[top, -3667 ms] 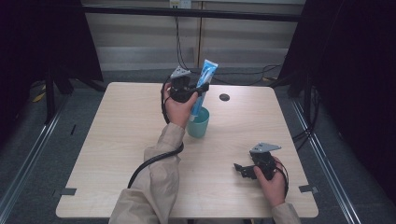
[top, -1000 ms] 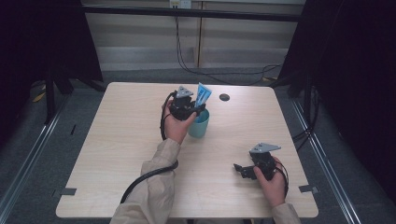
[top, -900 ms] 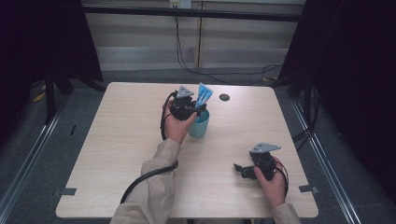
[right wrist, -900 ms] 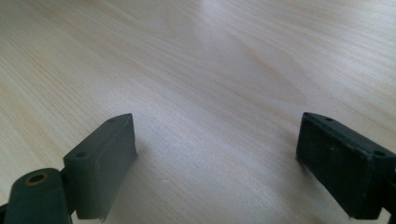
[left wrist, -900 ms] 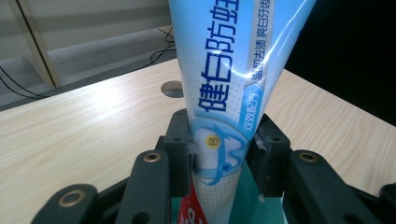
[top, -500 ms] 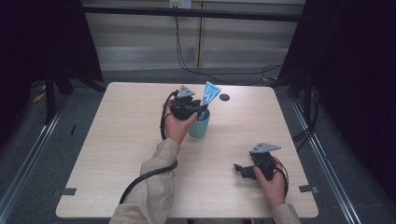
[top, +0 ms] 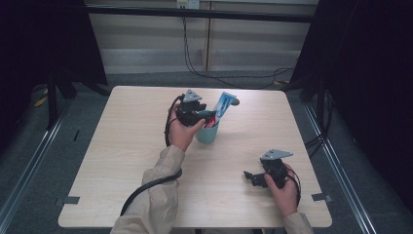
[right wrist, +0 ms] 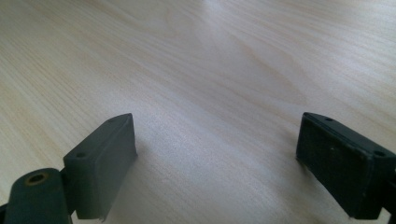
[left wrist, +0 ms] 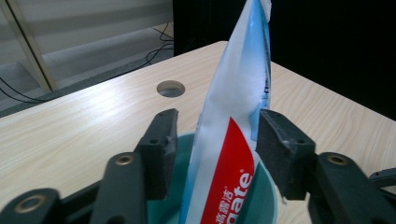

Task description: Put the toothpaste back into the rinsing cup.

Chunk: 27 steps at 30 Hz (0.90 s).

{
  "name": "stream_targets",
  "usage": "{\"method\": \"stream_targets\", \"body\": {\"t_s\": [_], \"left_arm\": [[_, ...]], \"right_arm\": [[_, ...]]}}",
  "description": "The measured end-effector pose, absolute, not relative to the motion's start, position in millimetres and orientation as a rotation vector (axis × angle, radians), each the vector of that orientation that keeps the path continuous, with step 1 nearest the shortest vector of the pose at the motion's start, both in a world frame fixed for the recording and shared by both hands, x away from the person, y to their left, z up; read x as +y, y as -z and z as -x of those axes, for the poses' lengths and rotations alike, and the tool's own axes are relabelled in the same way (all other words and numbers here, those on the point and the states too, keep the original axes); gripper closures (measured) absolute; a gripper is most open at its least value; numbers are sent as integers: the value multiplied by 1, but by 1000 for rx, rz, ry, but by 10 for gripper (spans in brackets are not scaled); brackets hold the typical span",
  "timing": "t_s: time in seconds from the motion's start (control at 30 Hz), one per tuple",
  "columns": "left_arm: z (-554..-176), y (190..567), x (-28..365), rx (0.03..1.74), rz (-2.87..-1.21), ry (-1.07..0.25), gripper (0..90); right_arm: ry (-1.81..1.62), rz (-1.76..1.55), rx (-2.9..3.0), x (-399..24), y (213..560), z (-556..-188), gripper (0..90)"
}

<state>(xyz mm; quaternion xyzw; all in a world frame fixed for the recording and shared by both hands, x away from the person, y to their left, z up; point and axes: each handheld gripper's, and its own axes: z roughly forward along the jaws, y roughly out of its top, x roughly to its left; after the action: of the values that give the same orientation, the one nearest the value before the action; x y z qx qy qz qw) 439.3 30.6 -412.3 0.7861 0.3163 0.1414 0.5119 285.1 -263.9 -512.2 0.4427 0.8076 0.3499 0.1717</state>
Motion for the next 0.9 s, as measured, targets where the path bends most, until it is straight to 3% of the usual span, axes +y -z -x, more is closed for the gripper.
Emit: {"method": "stream_targets", "body": {"t_s": [0.37, 0.9], "left_arm": [[-437, 405, 37, 744, -1925, -361, 345], [-431, 404, 51, 752, -1913, -306, 257]], "right_arm": [[-991, -1260, 2291, -264, 512, -285, 114], [-994, -1257, 2292, -264, 512, -285, 114]]}}
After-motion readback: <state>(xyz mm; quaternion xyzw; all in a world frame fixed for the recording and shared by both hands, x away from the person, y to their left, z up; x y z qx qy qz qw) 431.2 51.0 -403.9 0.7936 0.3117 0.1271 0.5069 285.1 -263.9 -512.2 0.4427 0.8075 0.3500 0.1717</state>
